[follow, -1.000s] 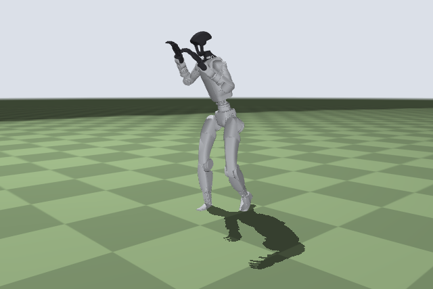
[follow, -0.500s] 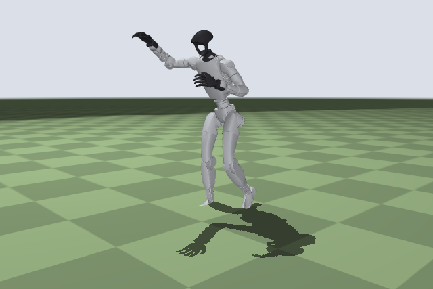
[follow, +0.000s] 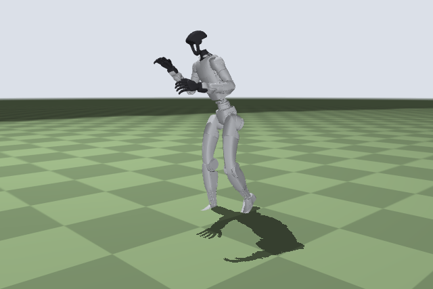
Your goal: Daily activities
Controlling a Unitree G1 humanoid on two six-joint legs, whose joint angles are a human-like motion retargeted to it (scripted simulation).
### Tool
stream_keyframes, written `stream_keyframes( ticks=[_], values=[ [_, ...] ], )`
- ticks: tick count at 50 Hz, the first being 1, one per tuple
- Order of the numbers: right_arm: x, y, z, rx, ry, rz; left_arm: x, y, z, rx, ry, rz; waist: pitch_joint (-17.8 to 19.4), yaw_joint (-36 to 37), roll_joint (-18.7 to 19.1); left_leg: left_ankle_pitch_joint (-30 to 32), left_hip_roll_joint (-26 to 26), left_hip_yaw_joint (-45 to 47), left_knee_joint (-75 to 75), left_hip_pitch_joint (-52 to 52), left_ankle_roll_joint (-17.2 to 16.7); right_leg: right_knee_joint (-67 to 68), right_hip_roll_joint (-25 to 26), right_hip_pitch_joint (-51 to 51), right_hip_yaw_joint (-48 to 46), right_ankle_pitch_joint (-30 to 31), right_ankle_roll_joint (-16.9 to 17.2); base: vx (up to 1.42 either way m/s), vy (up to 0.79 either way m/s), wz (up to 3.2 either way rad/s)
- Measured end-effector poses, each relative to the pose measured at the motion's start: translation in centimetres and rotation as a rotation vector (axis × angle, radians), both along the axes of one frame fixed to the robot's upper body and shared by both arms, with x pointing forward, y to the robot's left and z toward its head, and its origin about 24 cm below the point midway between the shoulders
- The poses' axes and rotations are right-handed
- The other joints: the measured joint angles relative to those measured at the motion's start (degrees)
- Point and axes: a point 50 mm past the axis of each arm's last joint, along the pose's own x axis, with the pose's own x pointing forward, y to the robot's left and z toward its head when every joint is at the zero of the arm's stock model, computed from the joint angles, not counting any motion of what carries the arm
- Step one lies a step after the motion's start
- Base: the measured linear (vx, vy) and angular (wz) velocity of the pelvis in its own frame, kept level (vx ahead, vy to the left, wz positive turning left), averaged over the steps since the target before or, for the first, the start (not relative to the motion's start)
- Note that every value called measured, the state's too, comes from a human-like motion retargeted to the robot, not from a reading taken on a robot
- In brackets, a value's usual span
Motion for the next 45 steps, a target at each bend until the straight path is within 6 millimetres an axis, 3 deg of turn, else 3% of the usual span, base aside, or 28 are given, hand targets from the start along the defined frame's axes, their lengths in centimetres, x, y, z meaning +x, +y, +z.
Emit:
stream_keyframes(
  ticks=[5, 9, 12, 15, 17, 20, 22, 25, 29, 33, 39, 45],
  values=[
    [1.9, -1.5, -2.3, -0.007, 0.149, -0.101, 0.4, 2.2, -1.9, -0.017, 0.081, 0.124, -0.4, -0.9, 1.1, 0.3, 1.2, 0.9, 0.1, 1.2, 0.0, -2.4, 0.9, 1.7, 0.7, 2.0, 0.0, -0.03, -0.02, -0.33],
    [4.2, -3.2, -6.0, -0.023, 0.384, -0.179, 0.9, 3.3, -3.4, 0.000, 0.162, 0.192, -0.9, -1.5, 1.5, 0.5, 1.9, 1.4, -0.3, 2.5, 0.0, -4.6, 1.5, 3.4, 0.8, 3.8, 0.0, -0.03, -0.02, -0.26],
    [6.2, -4.8, -10.8, -0.044, 0.671, -0.237, 1.8, 3.1, -4.0, 0.030, 0.202, 0.198, -1.4, -1.9, 1.3, 0.5, 2.2, 1.7, -1.0, 3.6, 0.0, -6.4, 1.8, 5.0, 0.8, 5.3, 0.0, -0.02, -0.02, -0.13],
    [7.4, -7.2, -18.1, -0.071, 1.080, -0.301, 3.1, 1.8, -3.7, 0.075, 0.206, 0.156, -2.2, -1.9, 0.6, 0.6, 1.8, 2.0, -2.2, 5.0, 0.0, -8.5, 1.7, 6.8, 0.8, 6.6, 0.0, 0.00, 0.00, 0.00],
    [6.8, -8.6, -23.9, -0.085, 1.392, -0.334, 3.9, 0.3, -2.7, 0.106, 0.174, 0.108, -2.9, -1.9, 0.1, 0.8, 1.8, 2.4, -2.9, 5.9, 0.0, -9.4, 1.7, 7.8, 0.8, 7.4, 0.0, -0.01, -0.03, -0.04],
    [3.8, -10.1, -31.6, -0.083, 1.821, -0.366, 4.9, -2.1, -0.3, 0.146, 0.078, 0.030, -3.7, -2.3, -0.3, 1.1, 2.2, 3.0, -3.3, 7.0, 0.0, -10.2, 2.1, 8.9, 0.9, 8.3, 0.0, -0.03, -0.06, -0.13],
    [1.4, -10.6, -35.4, -0.050, 2.041, -0.380, 5.2, -3.7, 1.9, 0.169, -0.011, -0.015, -4.3, -3.0, -0.4, 1.4, 2.7, 3.2, -3.2, 7.5, 0.0, -10.4, 2.5, 9.4, 1.0, 8.8, 0.0, -0.03, -0.08, -0.17],
    [-1.7, -11.0, -38.9, 0.046, 2.257, -0.394, 5.0, -5.7, 5.4, 0.197, -0.164, -0.067, -5.0, -5.1, -0.7, 2.0, 3.5, 3.2, -2.7, 8.0, 0.0, -10.6, 3.4, 10.1, 1.1, 9.4, 0.0, -0.02, -0.09, -0.21],
    [-4.2, -11.3, -41.0, 0.203, 2.370, -0.410, 4.3, -7.8, 9.4, 0.225, -0.336, -0.124, -5.7, -8.7, -0.2, 2.9, 5.8, 3.5, -1.2, 8.4, 0.0, -11.0, 5.4, 10.9, 1.6, 10.5, 0.0, -0.03, -0.11, -0.37],
    [-5.1, -11.6, -41.9, 0.373, 2.382, -0.430, 4.2, -9.7, 12.3, 0.247, -0.429, -0.189, -6.0, -11.7, 0.6, 3.7, 7.4, 3.1, 0.1, 8.3, 0.0, -12.2, 7.0, 11.8, 1.7, 11.8, 0.0, -0.01, -0.10, -0.30],
    [-4.7, -11.8, -42.3, 0.562, 2.304, -0.474, 6.2, -11.0, 14.7, 0.222, -0.419, -0.253, -5.7, -14.8, 2.2, 5.2, 9.1, 2.1, 1.4, 8.1, -0.1, -14.5, 8.8, 13.2, 1.6, 14.2, 0.0, -0.01, -0.10, -0.28],
    [-3.3, -11.3, -42.2, 0.636, 2.211, -0.474, 7.8, -11.5, 16.3, 0.192, -0.406, -0.274, -4.9, -16.1, 3.3, 5.5, 10.1, 1.9, 1.6, 8.1, -0.4, -16.3, 9.9, 14.2, 1.5, 16.1, 0.0, -0.01, -0.04, -0.12]
  ],
)
